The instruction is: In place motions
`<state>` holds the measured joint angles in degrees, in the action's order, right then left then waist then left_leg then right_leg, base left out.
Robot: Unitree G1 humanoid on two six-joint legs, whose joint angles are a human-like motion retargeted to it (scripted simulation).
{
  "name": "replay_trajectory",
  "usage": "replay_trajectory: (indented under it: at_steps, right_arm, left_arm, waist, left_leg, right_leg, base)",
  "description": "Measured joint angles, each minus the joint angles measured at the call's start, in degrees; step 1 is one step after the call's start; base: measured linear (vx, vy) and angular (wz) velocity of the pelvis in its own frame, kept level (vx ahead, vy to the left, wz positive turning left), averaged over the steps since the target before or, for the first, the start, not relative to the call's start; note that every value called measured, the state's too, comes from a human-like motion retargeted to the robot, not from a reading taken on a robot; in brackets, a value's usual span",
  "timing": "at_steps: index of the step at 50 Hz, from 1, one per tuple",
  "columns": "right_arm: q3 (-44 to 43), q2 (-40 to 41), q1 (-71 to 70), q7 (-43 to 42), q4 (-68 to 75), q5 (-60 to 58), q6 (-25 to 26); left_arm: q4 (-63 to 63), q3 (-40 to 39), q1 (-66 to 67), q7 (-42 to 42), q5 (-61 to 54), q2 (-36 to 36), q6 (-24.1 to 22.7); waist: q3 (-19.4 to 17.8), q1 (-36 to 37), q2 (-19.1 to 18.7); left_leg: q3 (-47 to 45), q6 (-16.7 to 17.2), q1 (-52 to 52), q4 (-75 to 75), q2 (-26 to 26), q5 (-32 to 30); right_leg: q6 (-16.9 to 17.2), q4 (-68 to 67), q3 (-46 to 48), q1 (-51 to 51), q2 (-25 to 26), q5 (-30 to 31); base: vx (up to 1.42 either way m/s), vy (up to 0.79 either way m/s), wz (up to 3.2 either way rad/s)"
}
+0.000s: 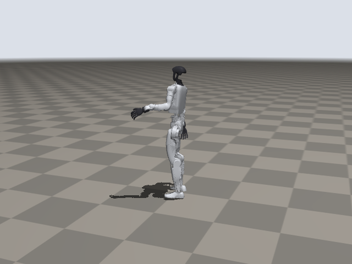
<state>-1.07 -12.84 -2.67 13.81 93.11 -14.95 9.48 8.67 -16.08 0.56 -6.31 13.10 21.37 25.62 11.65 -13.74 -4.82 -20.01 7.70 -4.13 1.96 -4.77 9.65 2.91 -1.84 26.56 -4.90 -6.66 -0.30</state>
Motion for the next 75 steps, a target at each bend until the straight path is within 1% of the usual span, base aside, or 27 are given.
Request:
replay_trajectory:
  at_steps: [2,5,7,8,10,15,17,18,20,21,23,25,27,29,33,35,40,50,55,59,62,65,67,70,72,73,75]
  right_arm:
    - [0.5,0.1,-0.5,0.1,-0.2,0.3,-0.1]
    - [0.5,0.5,-1.1,0.5,-0.5,0.5,0.0]
    - [0.7,0.8,-1.2,0.6,-0.9,0.5,-0.2]
    - [1.0,1.0,-1.3,0.7,-1.1,0.5,-0.3]
    - [1.6,1.3,-1.3,0.9,-1.4,0.3,-0.6]
    - [2.9,2.0,-1.5,1.1,-2.0,-1.7,-1.0]
    - [3.4,2.2,-1.4,1.3,-2.1,-2.6,-1.1]
    - [3.6,2.3,-1.4,1.4,-2.1,-3.0,-1.1]
    - [3.8,2.3,-1.4,1.7,-2.1,-3.8,-1.2]
    - [3.8,2.3,-1.3,1.7,-2.1,-4.1,-1.3]
    - [3.7,2.2,-1.3,1.7,-2.1,-4.7,-1.3]
    - [3.6,2.1,-1.3,1.8,-2.0,-5.1,-1.3]
    - [3.5,2.0,-1.2,1.6,-1.7,-4.9,-1.3]
    - [3.2,1.7,-1.3,1.4,-1.1,-4.5,-1.2]
    - [2.2,1.3,-0.8,1.4,0.4,-3.3,-0.6]
    - [1.7,1.1,-0.5,1.5,1.0,-2.7,-0.4]
    - [1.2,0.6,-0.2,1.1,1.9,-2.6,0.0]
    - [1.5,0.8,-0.9,1.6,0.5,-2.8,-0.3]
    - [2.2,1.3,-1.1,1.9,-0.2,-3.2,-0.7]
    - [2.9,1.6,-1.4,2.1,-0.5,-3.9,-0.8]
    - [3.0,1.8,-1.6,2.3,-0.6,-4.2,-0.9]
    - [2.9,1.9,-1.6,2.4,-0.6,-4.3,-1.0]
    - [2.6,1.9,-1.5,2.5,-0.5,-4.5,-1.0]
    - [2.4,1.8,-1.4,2.8,-0.3,-4.7,-0.9]
    - [2.2,1.6,-1.4,2.8,-0.1,-4.8,-0.8]
    - [2.2,1.5,-1.4,2.8,0.0,-4.8,-0.8]
    - [2.0,1.4,-1.4,2.6,0.2,-4.8,-0.7]
  left_arm:
    - [-4.0,-2.6,0.3,17.5,2.1,2.3,-8.6]
    - [-7.7,-6.9,-0.6,42.8,11.8,5.4,-24.7]
    - [-8.5,-10.1,-1.4,54.6,18.9,7.9,-30.9]
    - [-8.0,-11.7,-1.9,57.9,21.3,9.2,-32.7]
    - [-6.5,-13.6,-3.1,59.5,22.0,10.7,-33.6]
    - [5.3,-16.8,-9.3,53.2,8.3,11.2,-31.3]
    - [12.5,-18.9,-12.4,49.8,-0.6,10.2,-28.9]
    - [16.4,-20.0,-14.1,47.4,-6.3,9.5,-27.1]
    - [24.2,-22.6,-18.1,41.3,-20.5,8.0,-21.7]
    - [26.9,-23.9,-19.5,36.0,-25.7,7.3,-18.9]
    - [31.3,-26.3,-20.6,23.7,-34.4,7.3,-13.9]
    - [34.0,-29.2,-20.7,19.3,-40.9,7.6,-11.0]
    - [33.8,-30.2,-19.5,20.8,-40.8,7.7,-14.2]
    - [33.2,-30.4,-17.2,25.4,-37.2,8.3,-18.1]
    - [30.9,-29.6,-15.0,33.5,-29.1,8.9,-21.2]
    - [29.0,-28.3,-14.7,33.7,-26.6,8.9,-22.9]
    - [22.9,-26.1,-13.2,34.3,-19.9,9.6,-24.4]
    - [6.9,-21.4,-7.3,42.5,-1.8,12.4,-30.5]
    - [1.5,-16.0,-7.9,45.8,5.4,15.0,-33.2]
    - [-0.8,-10.4,-10.2,47.8,6.8,16.2,-37.7]
    - [-1.3,-6.6,-12.3,46.5,7.4,17.0,-39.2]
    - [-0.7,-2.3,-14.9,39.1,7.8,17.6,-38.7]
    - [-0.1,-0.1,-16.4,26.1,8.7,18.2,-36.2]
    - [0.7,2.4,-18.6,3.9,10.2,18.5,-28.1]
    - [1.3,3.4,-19.4,-6.9,12.3,18.9,-24.4]
    - [1.5,3.7,-19.7,-10.4,13.3,19.1,-22.6]
    - [1.6,4.3,-20.1,-13.1,15.4,19.3,-20.5]
  waist:
    - [0.1,-0.2,0.0]
    - [0.0,0.0,0.3]
    - [0.2,0.1,0.4]
    - [0.3,0.0,0.4]
    - [0.5,-0.1,0.5]
    - [1.1,-0.4,0.4]
    - [1.5,-0.5,0.2]
    - [1.6,-0.5,0.2]
    - [1.9,-0.6,0.0]
    - [2.0,-0.6,-0.1]
    - [2.1,-0.7,-0.3]
    - [2.1,-0.9,-0.7]
    - [2.0,-1.2,-0.9]
    - [1.9,-1.4,-1.2]
    - [1.7,-1.7,-0.9]
    - [1.7,-1.6,-0.7]
    - [1.4,-1.8,-0.4]
    - [0.5,-2.6,-0.7]
    - [0.4,-3.0,-0.7]
    - [0.5,-3.3,-0.8]
    - [0.7,-3.5,-1.0]
    - [1.1,-3.5,-1.1]
    - [1.4,-3.5,-1.2]
    - [1.6,-3.6,-1.4]
    - [1.7,-3.5,-1.5]
    - [1.7,-3.2,-1.5]
    - [1.8,-2.6,-1.6]
  left_leg:
    - [-0.1,0.0,-0.1,0.0,-0.1,0.0]
    - [-0.1,0.0,-0.1,0.1,-0.2,0.1]
    - [0.0,0.1,-0.2,0.1,-0.3,0.1]
    - [0.1,0.1,-0.3,0.2,-0.3,0.1]
    - [0.2,0.1,-0.3,0.2,-0.4,0.0]
    - [0.3,0.1,-0.6,0.2,-0.4,0.0]
    - [0.2,0.1,-0.6,0.2,-0.3,0.0]
    - [0.2,0.1,-0.5,0.2,-0.3,0.0]
    - [0.1,0.1,-0.5,0.1,-0.3,-0.1]
    - [0.0,0.1,-0.4,0.0,-0.2,-0.1]
    - [-0.2,0.1,-0.2,-0.1,-0.3,0.0]
    - [-0.5,0.1,0.0,-0.2,-0.3,0.1]
    - [-0.8,0.1,0.2,-0.2,-0.4,0.2]
    - [-1.0,0.1,0.2,-0.2,-0.5,0.3]
    - [-0.9,0.1,0.3,-0.2,-0.5,0.4]
    - [-0.8,0.1,0.3,-0.2,-0.4,0.3]
    - [-0.7,0.1,0.2,-0.2,-0.4,0.2]
    - [-1.4,0.2,0.7,-0.2,-0.7,0.3]
    - [-1.4,0.2,0.8,0.0,-0.8,0.4]
    - [-1.5,0.3,0.6,0.2,-0.9,0.6]
    - [-1.5,0.3,0.5,0.3,-0.9,0.6]
    - [-1.5,0.3,0.3,0.4,-0.9,0.6]
    - [-1.6,0.3,0.3,0.3,-0.9,0.6]
    - [-1.6,0.3,0.2,0.4,-0.9,0.6]
    - [-1.8,0.3,0.4,0.3,-0.9,0.5]
    - [-2.2,0.3,0.5,0.2,-1.0,0.6]
    - [-3.0,0.4,0.6,0.1,-1.0,0.6]
  right_leg:
    - [0.0,0.0,-0.2,-0.2,0.1,0.0]
    - [-0.1,-0.1,-0.2,-0.2,0.2,0.0]
    - [-0.1,-0.1,-0.2,-0.2,0.3,0.0]
    - [-0.1,-0.1,-0.1,-0.2,0.3,-0.1]
    - [-0.1,0.0,0.1,-0.1,0.3,-0.1]
    - [-0.1,0.0,0.2,-0.2,0.3,-0.2]
    - [-0.2,0.0,0.2,-0.2,0.3,-0.2]
    - [-0.2,0.0,0.2,-0.2,0.3,-0.2]
    - [-0.2,0.0,0.1,-0.3,0.3,-0.1]
    - [-0.2,0.0,0.0,-0.3,0.3,-0.1]
    - [-0.2,-0.1,-0.3,-0.4,0.4,-0.1]
    - [-0.3,-0.2,-0.6,-0.6,0.5,-0.1]
    - [-0.3,-0.2,-1.0,-0.7,0.6,-0.1]
    - [-0.3,-0.3,-1.2,-0.8,0.7,-0.1]
    - [-0.3,-0.3,-1.1,-0.6,0.7,-0.1]
    - [-0.3,-0.2,-1.0,-0.4,0.7,-0.2]
    - [-0.2,-0.2,-0.8,-0.4,0.6,-0.1]
    - [-0.4,-0.3,-1.7,-0.6,0.9,0.1]
    - [-0.4,-0.4,-1.7,-0.5,0.9,0.1]
    - [-0.5,-0.4,-1.8,-0.6,0.9,0.1]
    - [-0.5,-0.4,-1.8,-0.7,0.9,0.1]
    - [-0.5,-0.4,-1.9,-0.9,0.9,0.0]
    - [-0.5,-0.4,-2.0,-1.0,0.9,0.0]
    - [-0.5,-0.4,-2.0,-1.1,0.9,0.0]
    - [-0.5,-0.4,-2.2,-1.0,1.0,-0.1]
    - [-0.5,-0.5,-2.6,-1.1,1.0,-0.1]
    - [-0.5,-0.6,-3.4,-1.3,1.1,-0.2]
  base:
    - [0.00,0.00,0.00]
    - [0.00,0.00,0.00]
    - [0.00,0.00,0.00]
    - [0.00,0.00,0.00]
    - [0.00,0.00,0.00]
    - [0.00,0.00,0.00]
    - [0.00,0.00,0.00]
    - [0.00,0.00,0.00]
    - [0.00,0.00,0.00]
    - [0.00,0.00,0.00]
    - [0.00,0.00,0.00]
    - [0.00,0.01,-0.18]
    - [0.00,0.02,-0.18]
    - [0.00,0.00,0.00]
    - [0.00,0.00,0.00]
    - [0.00,0.00,0.00]
    - [0.00,0.00,0.00]
    - [0.00,0.00,0.00]
    - [0.00,0.00,0.00]
    - [0.00,0.00,0.00]
    - [0.00,0.00,0.00]
    - [0.00,0.00,0.00]
    - [0.00,0.00,0.00]
    - [0.00,0.00,0.00]
    - [0.00,0.01,-0.09]
    - [0.00,0.01,-0.30]
    - [0.00,0.01,-0.34]
